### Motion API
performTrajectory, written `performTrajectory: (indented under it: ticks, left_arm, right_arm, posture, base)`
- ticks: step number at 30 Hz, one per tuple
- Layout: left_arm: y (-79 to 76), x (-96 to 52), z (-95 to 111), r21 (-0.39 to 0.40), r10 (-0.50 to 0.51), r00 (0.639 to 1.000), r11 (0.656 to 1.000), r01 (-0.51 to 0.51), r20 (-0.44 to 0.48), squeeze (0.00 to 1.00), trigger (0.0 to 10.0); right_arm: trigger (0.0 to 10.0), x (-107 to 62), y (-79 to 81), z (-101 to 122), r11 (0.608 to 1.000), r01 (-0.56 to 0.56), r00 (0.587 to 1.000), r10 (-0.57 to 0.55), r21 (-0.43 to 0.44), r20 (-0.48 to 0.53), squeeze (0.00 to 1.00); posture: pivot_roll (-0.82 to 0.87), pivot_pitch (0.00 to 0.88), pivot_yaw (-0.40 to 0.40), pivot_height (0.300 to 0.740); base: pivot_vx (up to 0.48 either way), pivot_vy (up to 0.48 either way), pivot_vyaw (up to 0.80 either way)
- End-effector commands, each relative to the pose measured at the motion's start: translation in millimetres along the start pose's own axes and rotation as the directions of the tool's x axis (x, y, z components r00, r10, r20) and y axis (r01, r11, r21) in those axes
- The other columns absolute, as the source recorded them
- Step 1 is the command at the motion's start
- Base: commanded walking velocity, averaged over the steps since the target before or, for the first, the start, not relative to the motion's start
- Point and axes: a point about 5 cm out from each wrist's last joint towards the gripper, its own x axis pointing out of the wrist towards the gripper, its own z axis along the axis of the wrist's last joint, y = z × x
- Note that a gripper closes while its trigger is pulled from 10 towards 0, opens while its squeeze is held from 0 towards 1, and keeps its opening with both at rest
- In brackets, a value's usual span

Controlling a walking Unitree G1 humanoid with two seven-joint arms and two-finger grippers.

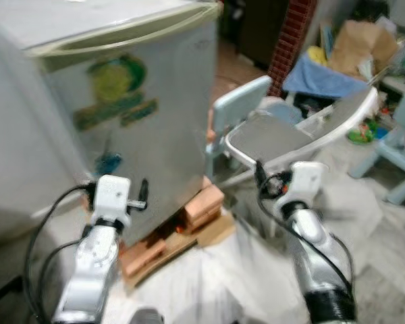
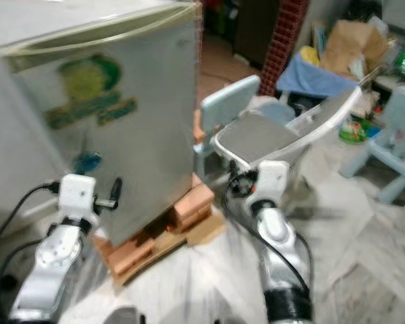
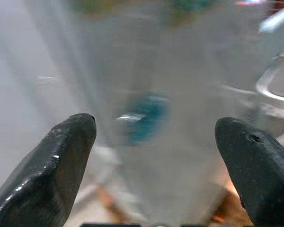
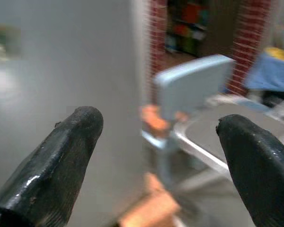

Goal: Restocking fridge

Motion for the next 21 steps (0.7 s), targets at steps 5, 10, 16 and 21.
performTrajectory:
  ticks: [5, 10, 16, 21]
  left_arm:
    - [-9.2, -4.7, -4, 0.003, 0.001, 1.000, 1.000, -0.001, 0.009, 0.00, 10.0]
    - [-6.2, -11.7, -7, 0.009, 0.023, 1.000, 1.000, -0.023, 0.020, 0.00, 10.0]
    - [-4.6, -12.0, -8, 0.013, 0.037, 0.999, 0.999, -0.038, 0.028, 0.00, 10.0]
    - [-4.0, -11.8, -9, 0.015, 0.038, 0.999, 0.999, -0.039, 0.032, 0.00, 10.0]
  right_arm:
    - [10.0, -1.8, -12.4, 0, 0.999, 0.029, 1.000, -0.029, -0.038, -0.003, 0.00]
    - [10.0, -1.4, -9.7, -3, 0.999, 0.008, 1.000, -0.009, -0.048, -0.010, 0.00]
    - [10.0, 0.2, -8.0, -4, 0.999, 0.001, 1.000, -0.001, -0.048, -0.011, 0.00]
    - [10.0, -0.3, -8.2, -6, 0.999, -0.003, 1.000, 0.002, -0.052, -0.015, 0.00]
  posture:
    - [0.15, 0.000, -0.046, 0.740]
    - [0.16, 0.000, -0.059, 0.740]
    - [0.16, 0.000, -0.061, 0.740]
    - [0.16, 0.000, -0.065, 0.740]
  base:
    - [0.000, 0.118, 0.00]
    - [0.000, 0.000, 0.00]
    - [0.000, 0.000, 0.00]
    - [0.000, 0.000, 0.00]
